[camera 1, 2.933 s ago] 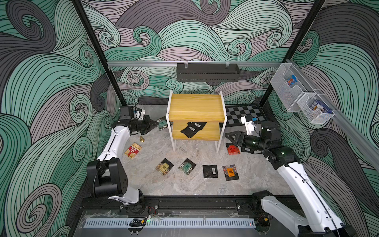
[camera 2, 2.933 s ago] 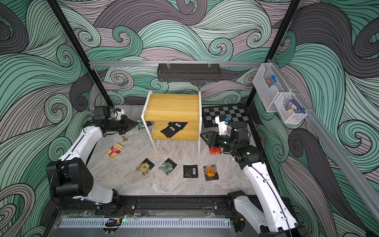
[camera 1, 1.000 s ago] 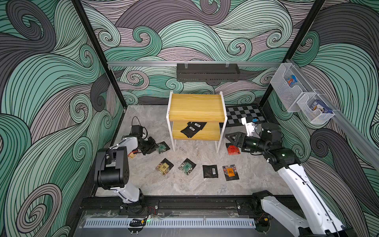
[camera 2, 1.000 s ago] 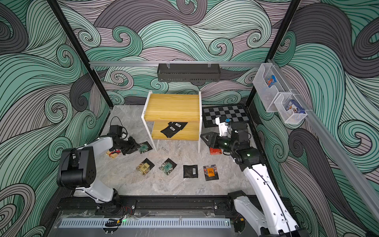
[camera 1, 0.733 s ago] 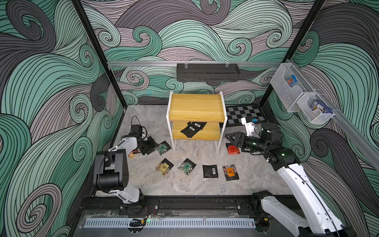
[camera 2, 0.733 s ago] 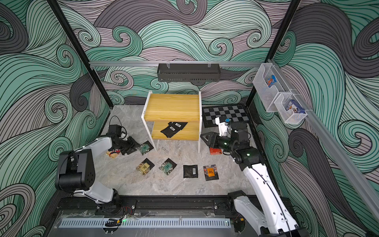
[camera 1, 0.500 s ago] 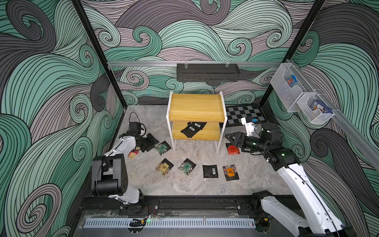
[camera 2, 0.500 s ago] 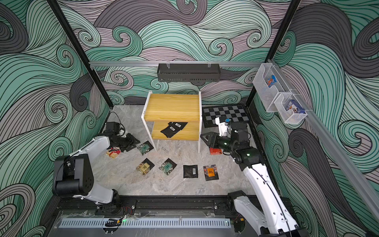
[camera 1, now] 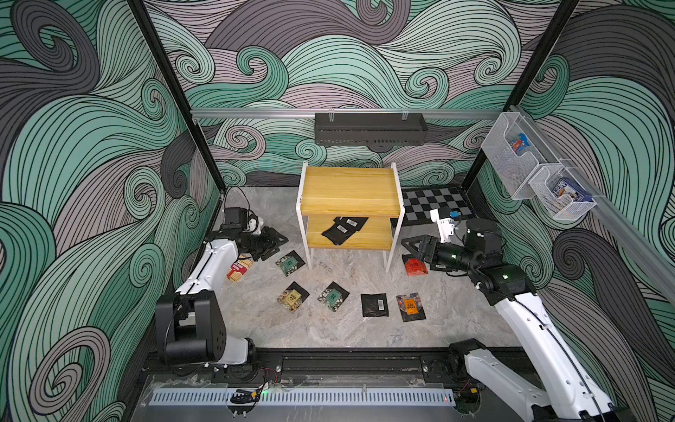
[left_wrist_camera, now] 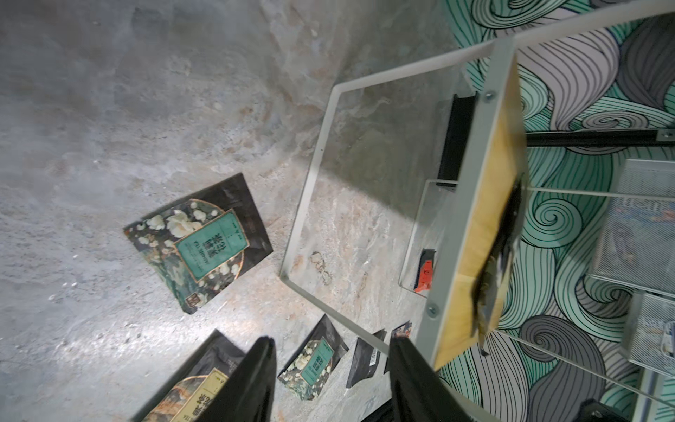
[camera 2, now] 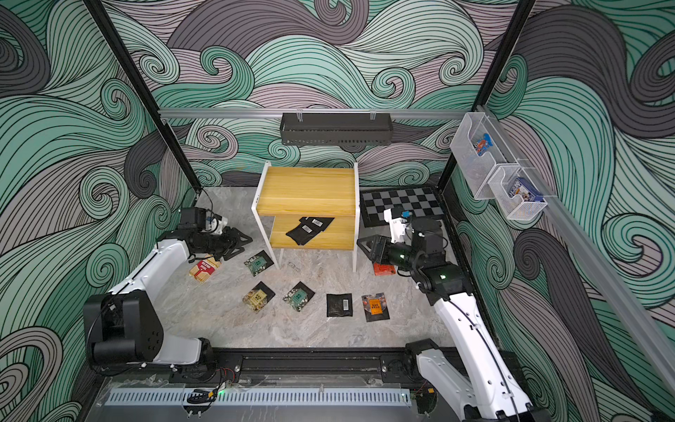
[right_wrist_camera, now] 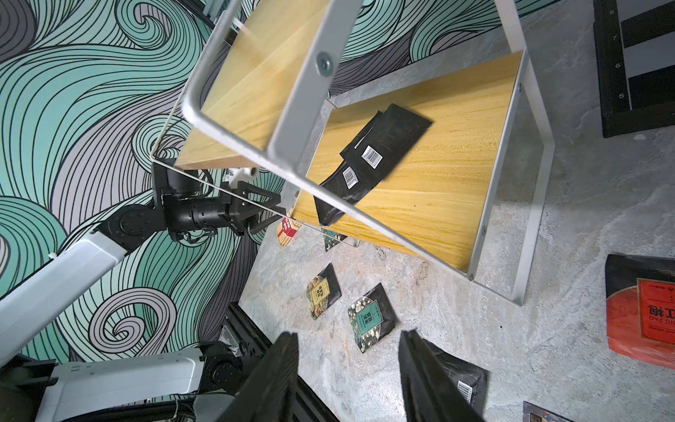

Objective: Remove the tea bags from the shelf
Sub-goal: Pick up the tea bag from the shelf.

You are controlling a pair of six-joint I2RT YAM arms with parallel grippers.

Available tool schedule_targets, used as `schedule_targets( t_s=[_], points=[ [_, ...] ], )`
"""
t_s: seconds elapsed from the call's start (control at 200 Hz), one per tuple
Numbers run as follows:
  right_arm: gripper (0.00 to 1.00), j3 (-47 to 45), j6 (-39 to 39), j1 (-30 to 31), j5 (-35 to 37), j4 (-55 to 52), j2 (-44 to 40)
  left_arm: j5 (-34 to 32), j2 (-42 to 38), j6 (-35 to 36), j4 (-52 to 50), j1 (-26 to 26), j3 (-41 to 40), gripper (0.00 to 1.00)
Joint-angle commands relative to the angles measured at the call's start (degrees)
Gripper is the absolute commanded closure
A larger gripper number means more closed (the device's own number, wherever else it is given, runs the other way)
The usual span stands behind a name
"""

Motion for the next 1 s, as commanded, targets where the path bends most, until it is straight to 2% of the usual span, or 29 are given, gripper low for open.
schedule_targets(
  t_s=[0.0, 0.21, 0.385, 0.996],
  points=[
    [0.51, -0.7, -0.1, 0.4, -0.5, 0.3, -0.9, 4.3, -0.5, 0.8, -1.6, -0.9, 3.0, 0.44],
    [0.5, -0.8, -0.1, 0.4, -0.3, 0.2, -1.2, 7.2, 0.2, 0.4, -0.8, -2.6, 5.6, 0.37],
    [0.49, -1.1, -0.1, 0.4, -0.3, 0.2, -1.4, 9.2, 4.2, 0.5, -0.8, -4.0, 7.8, 0.34],
    [0.47, -1.8, 0.0, 0.8, 0.0, -0.4, -2.0, 12.2, 15.7, 6.9, -7.0, -10.9, 18.2, 0.26]
  ],
)
